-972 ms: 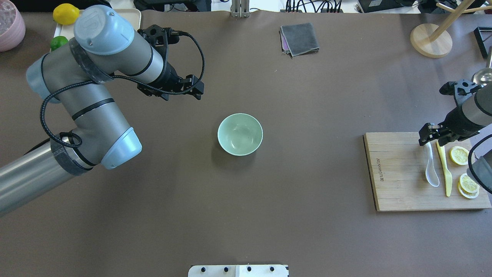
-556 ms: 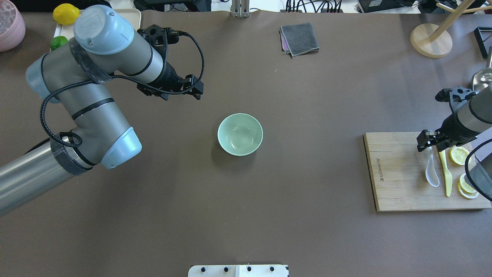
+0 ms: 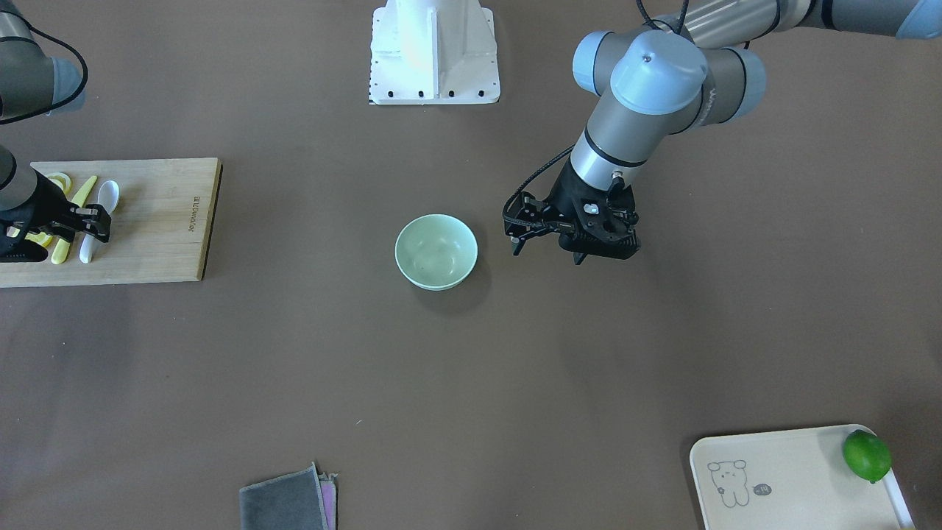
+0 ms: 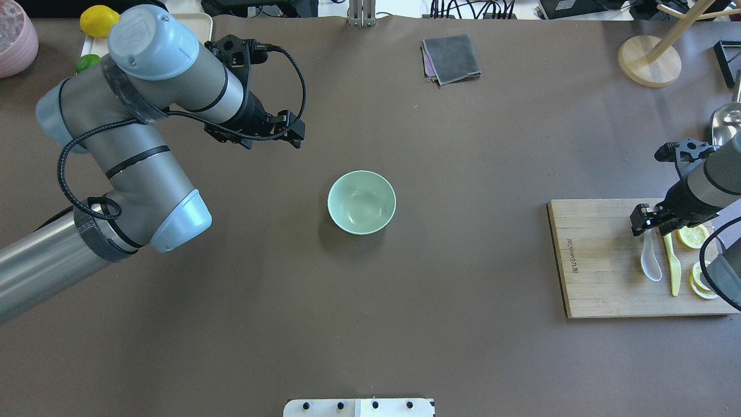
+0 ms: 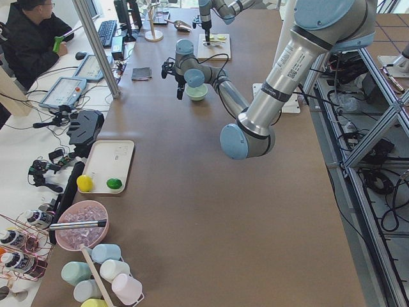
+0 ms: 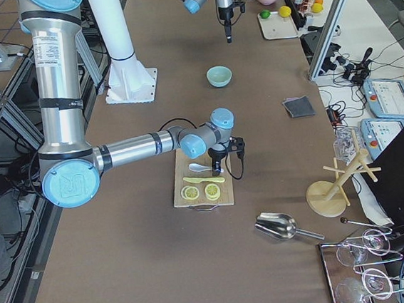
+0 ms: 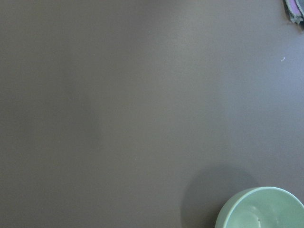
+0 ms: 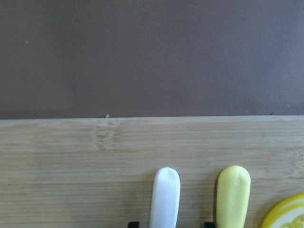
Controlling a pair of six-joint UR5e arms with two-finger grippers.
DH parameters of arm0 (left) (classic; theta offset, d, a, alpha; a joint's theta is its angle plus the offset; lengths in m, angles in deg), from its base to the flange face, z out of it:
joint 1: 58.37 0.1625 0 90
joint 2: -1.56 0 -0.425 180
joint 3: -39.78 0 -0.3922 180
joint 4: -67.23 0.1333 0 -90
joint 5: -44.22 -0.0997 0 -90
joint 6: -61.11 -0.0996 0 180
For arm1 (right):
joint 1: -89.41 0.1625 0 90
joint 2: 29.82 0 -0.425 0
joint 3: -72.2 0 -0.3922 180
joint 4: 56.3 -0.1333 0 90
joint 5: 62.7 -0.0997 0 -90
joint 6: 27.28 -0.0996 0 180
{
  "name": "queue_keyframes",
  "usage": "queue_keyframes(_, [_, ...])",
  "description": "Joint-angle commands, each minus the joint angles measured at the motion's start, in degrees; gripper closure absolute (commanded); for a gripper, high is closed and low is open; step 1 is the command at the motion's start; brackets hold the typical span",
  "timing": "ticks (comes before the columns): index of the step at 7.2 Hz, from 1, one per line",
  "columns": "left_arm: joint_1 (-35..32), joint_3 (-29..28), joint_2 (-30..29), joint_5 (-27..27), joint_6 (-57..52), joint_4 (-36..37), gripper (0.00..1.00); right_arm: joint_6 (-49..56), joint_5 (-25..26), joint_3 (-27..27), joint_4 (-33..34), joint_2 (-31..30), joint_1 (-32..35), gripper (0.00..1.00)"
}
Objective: Place spoon in bowl
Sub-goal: 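Lift the white spoon with the right gripper and carry it over the bowl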
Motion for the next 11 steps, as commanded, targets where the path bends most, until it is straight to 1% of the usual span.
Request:
queue_keyframes(1, [-0.1, 0.0, -0.1, 0.0, 0.0, 0.0, 0.02, 0.0, 0.0, 0.3, 0.0, 0.0, -0.2, 1.0])
queue_keyframes(2, [-0.2, 0.1, -0.1, 0.0, 0.0, 0.0, 0.02, -0.2, 0.0, 0.6, 0.0, 0.0, -0.1, 1.0])
queue_keyframes(3, [-0.2, 0.0, 0.0, 0.0, 0.0, 0.0, 0.02, -0.2, -1.0, 3.2, 0.2, -0.2, 0.3, 1.0])
queue_keyframes(4, [-0.4, 0.0, 0.0, 0.0, 0.0, 0.0, 0.02, -0.2, -2.8, 7.2, 1.0, -1.0, 1.6, 1.0])
queue_keyframes(5, [-1.7, 0.2, 0.1, 0.3, -0.2, -0.1, 0.02, -0.3, -4.3, 9.5, 1.0, -0.7, 3.1, 1.0])
queue_keyframes(6, [-4.6, 0.7, 2.1, 3.5, -5.2, -0.1, 0.02, -2.4, -4.3, 11.1, 1.0, 0.9, 3.0, 1.0])
queue_keyframes(7, [-10.2, 1.8, 5.5, 7.7, -13.3, -0.2, 0.02, -8.2, -4.3, 10.9, 1.5, 6.7, 2.6, 1.0])
queue_keyframes(8, [-14.4, 4.2, 10.7, 8.2, -18.5, -0.4, 0.02, -13.1, -3.5, 10.8, 6.2, 14.0, 0.2, 1.0])
queue_keyframes(9, [-18.7, 4.6, 14.8, 8.3, -19.0, -1.5, 0.02, -17.5, 0.5, 10.4, 13.2, 22.7, -3.0, 1.0])
queue_keyframes(10, [-23.3, 4.8, 16.8, 8.3, -18.9, -1.4, 0.02, -20.9, 4.8, 8.4, 18.5, 31.4, -6.1, 1.0])
queue_keyframes(11, [-25.2, 4.5, 17.8, 7.6, -17.9, -1.0, 0.02, -23.2, 7.3, 4.7, 19.6, 38.3, -7.9, 1.0])
